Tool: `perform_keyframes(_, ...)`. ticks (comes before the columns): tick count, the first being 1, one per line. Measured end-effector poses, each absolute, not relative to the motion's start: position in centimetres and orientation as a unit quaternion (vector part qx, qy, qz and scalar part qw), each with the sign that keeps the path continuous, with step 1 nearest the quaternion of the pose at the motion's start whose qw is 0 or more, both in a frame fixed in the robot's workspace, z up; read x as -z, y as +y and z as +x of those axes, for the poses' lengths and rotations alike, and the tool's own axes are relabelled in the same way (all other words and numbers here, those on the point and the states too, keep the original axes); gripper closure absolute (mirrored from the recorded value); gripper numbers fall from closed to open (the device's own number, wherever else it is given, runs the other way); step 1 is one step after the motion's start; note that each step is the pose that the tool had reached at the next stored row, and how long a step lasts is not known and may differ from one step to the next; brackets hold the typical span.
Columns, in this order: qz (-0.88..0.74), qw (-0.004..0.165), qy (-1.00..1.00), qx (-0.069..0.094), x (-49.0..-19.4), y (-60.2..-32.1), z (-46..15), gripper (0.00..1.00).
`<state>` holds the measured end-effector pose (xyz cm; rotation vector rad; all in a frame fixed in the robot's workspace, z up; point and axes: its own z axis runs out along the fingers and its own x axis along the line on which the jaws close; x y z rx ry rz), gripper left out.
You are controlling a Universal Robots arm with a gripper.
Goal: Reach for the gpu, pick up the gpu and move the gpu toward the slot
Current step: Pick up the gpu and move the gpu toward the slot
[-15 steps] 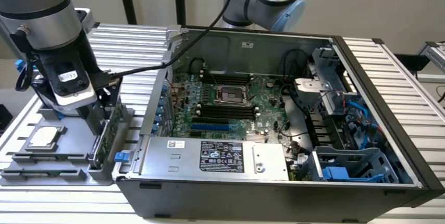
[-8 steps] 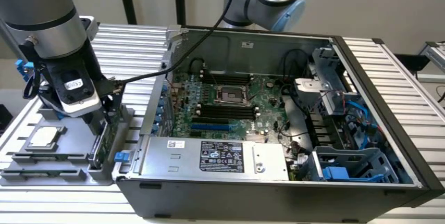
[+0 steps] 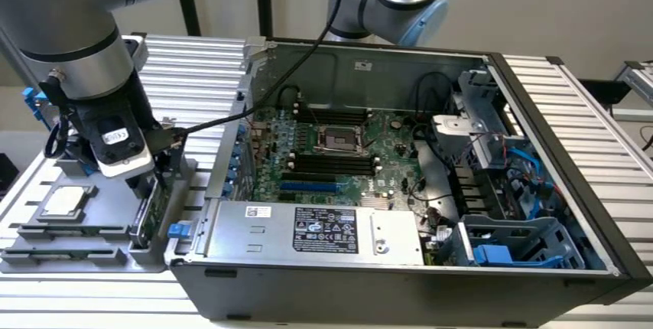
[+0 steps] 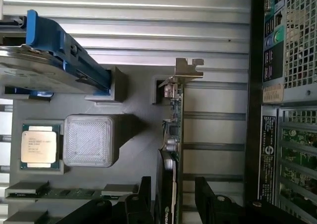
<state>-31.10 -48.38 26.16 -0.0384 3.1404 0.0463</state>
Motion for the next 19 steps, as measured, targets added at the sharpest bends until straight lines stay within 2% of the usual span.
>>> perform_keyframes(10, -0.012, -0.001, 1.0, -0.015, -24.4, -48.4, -31.3, 0.52)
perform_keyframes(19, -0.012, -0.005, 1.0, -0.015, -24.1, -48.4, -31.3, 0.52)
